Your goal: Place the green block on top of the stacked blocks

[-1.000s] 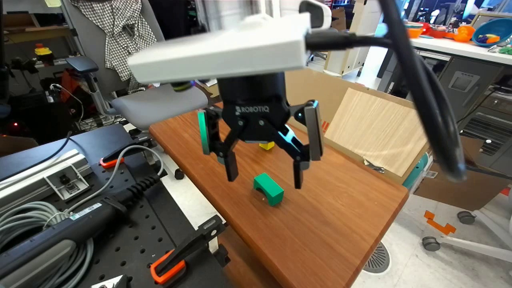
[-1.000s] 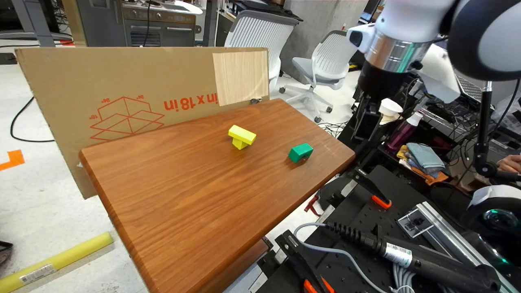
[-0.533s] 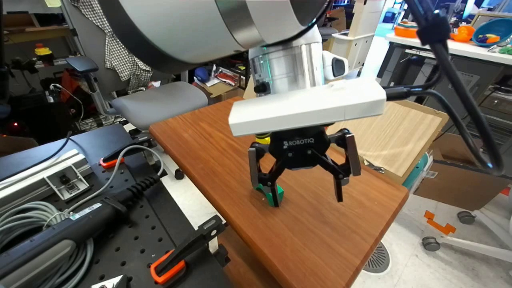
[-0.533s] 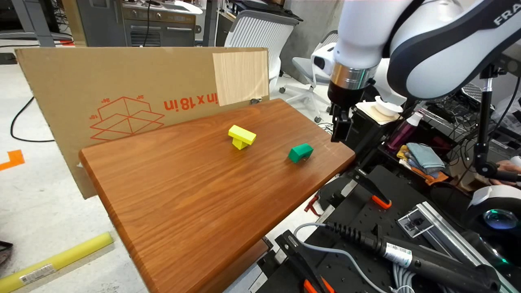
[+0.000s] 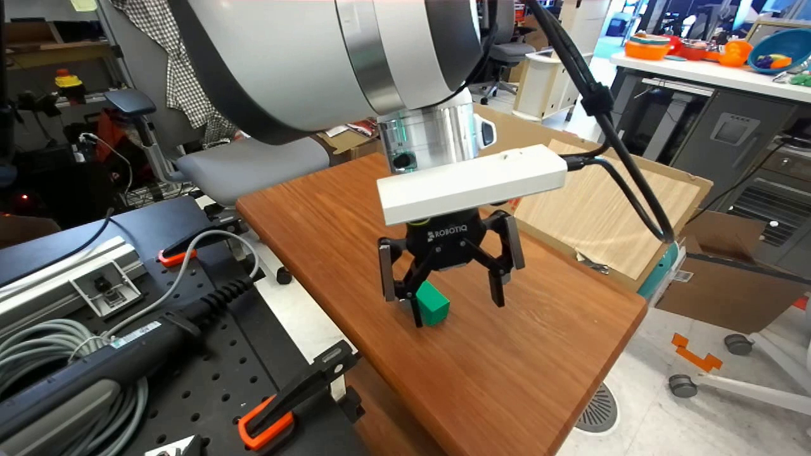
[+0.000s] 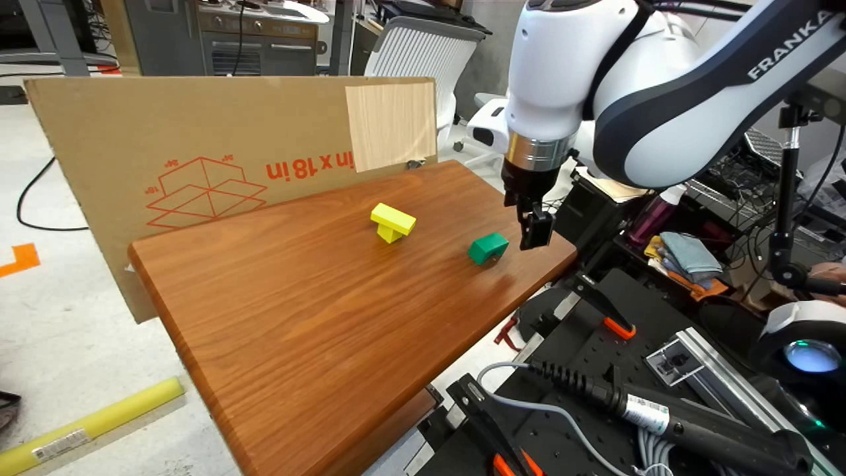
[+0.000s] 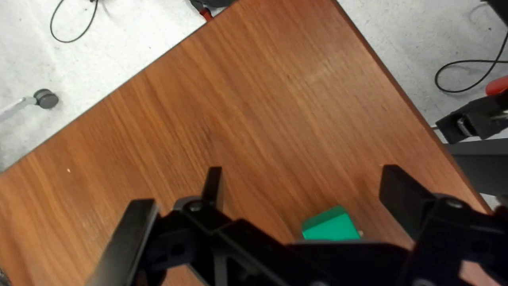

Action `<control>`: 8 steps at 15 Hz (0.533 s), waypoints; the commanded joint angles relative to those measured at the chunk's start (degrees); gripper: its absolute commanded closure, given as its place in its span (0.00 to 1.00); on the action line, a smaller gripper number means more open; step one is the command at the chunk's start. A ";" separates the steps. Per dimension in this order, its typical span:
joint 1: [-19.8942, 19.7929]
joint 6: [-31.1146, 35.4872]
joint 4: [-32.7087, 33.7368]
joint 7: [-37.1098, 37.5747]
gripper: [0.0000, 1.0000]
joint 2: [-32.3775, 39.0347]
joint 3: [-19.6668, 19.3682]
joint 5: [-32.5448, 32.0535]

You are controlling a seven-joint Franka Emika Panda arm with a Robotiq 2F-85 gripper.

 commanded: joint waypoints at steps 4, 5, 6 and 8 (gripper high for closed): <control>3.50 -3.35 2.31 -3.38 0.00 1.83 1.62 -1.66; 3.76 -4.90 3.12 -5.18 0.00 2.62 2.16 -0.97; 4.00 -6.09 3.63 -6.58 0.00 3.16 2.56 -0.75; 4.03 -8.08 4.47 -10.12 0.00 4.34 3.49 -0.69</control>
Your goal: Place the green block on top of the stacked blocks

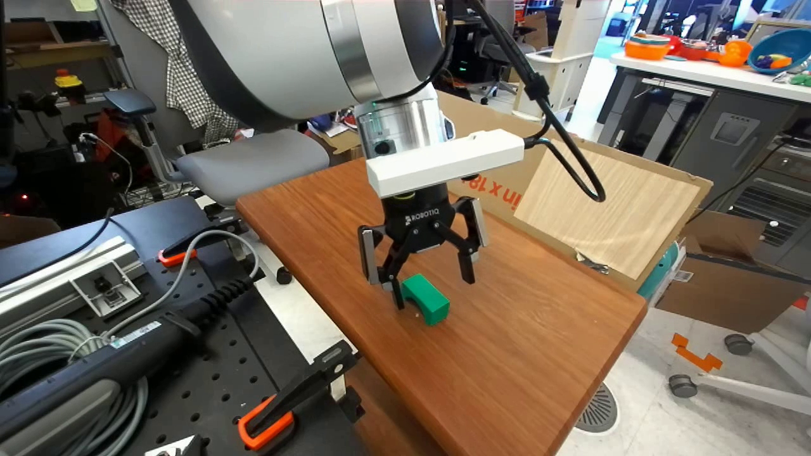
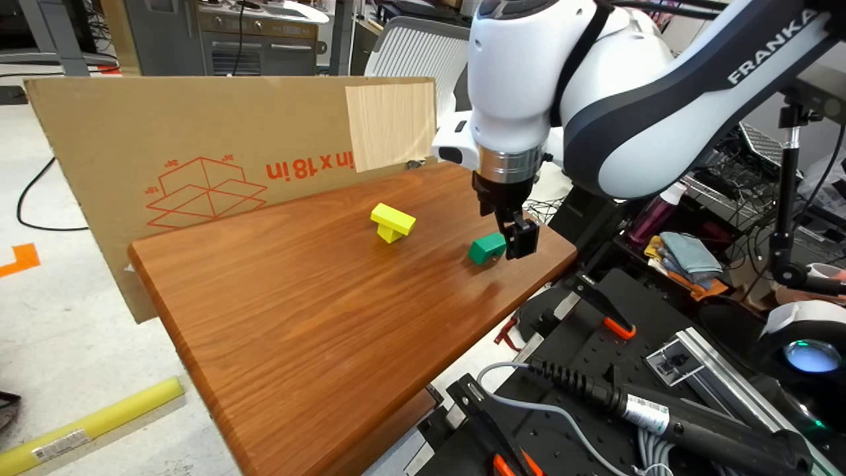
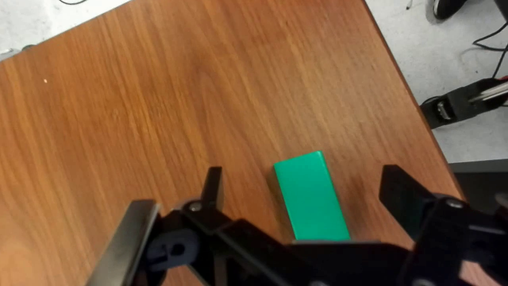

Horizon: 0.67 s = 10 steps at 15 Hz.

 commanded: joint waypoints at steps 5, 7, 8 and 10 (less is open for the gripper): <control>0.42 -4.77 3.76 -10.30 0.27 4.92 2.23 -1.44; 0.47 -4.88 3.69 -11.71 0.29 5.07 2.38 -1.42; 0.53 -4.92 3.61 -12.17 0.36 4.99 2.40 -1.51; 0.58 -4.68 3.67 -12.78 0.52 4.53 2.35 -1.76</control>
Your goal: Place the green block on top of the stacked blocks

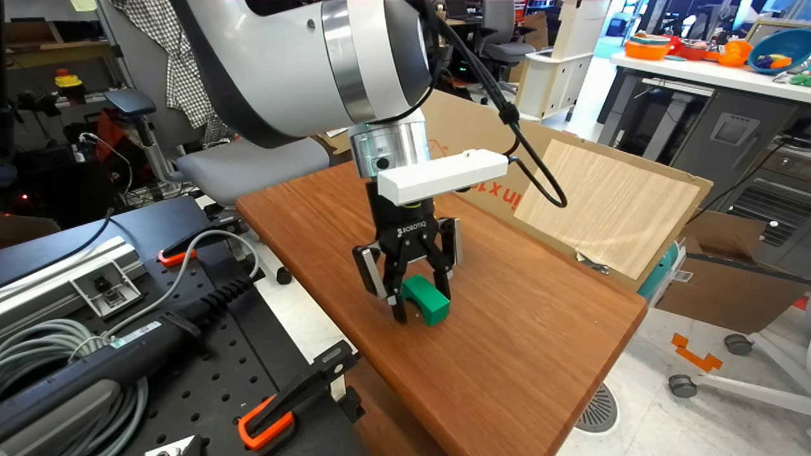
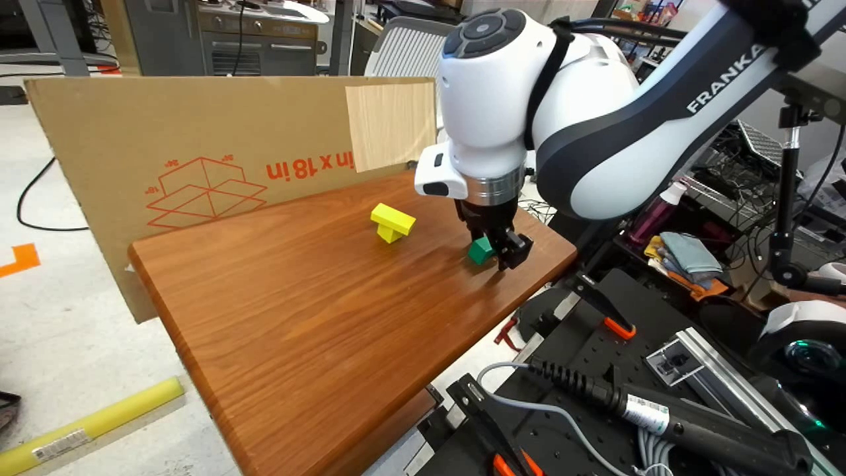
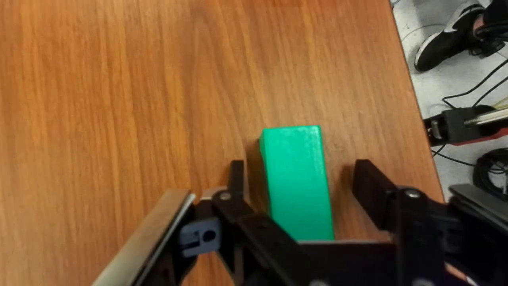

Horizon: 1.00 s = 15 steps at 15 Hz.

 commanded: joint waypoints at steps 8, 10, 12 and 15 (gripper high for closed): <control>-1.63 1.36 -1.62 -0.03 0.91 -4.97 0.99 1.40; -3.65 2.89 -3.58 -0.90 0.91 -8.03 2.24 5.63; -5.15 3.95 -5.08 -2.97 0.91 -10.89 3.38 10.73; -5.52 4.31 -5.82 -4.27 0.91 -14.13 4.05 17.93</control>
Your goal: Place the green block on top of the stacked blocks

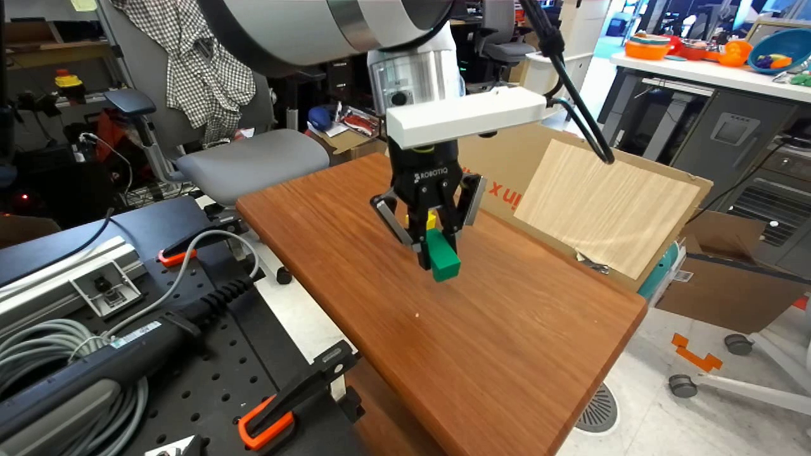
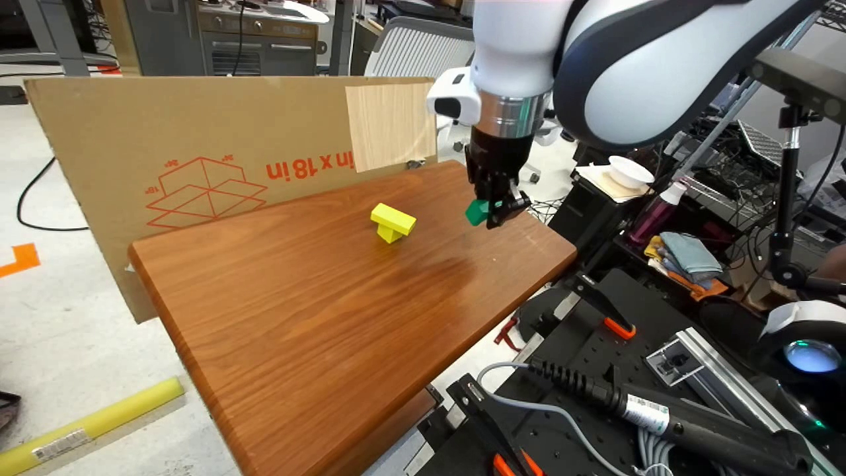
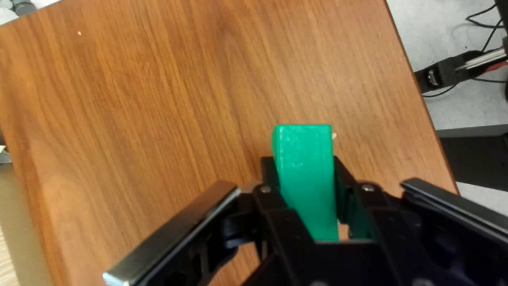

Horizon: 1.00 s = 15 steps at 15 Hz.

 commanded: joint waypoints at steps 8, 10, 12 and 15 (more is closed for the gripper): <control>2.97 -4.12 -0.18 10.41 0.91 -5.65 0.34 22.65; 4.22 -5.49 1.62 15.99 0.91 -4.33 -0.03 24.38; 5.48 -7.19 3.50 21.64 0.91 -3.33 -0.44 25.77; 6.72 -10.77 7.08 28.35 0.91 -1.80 -0.62 28.38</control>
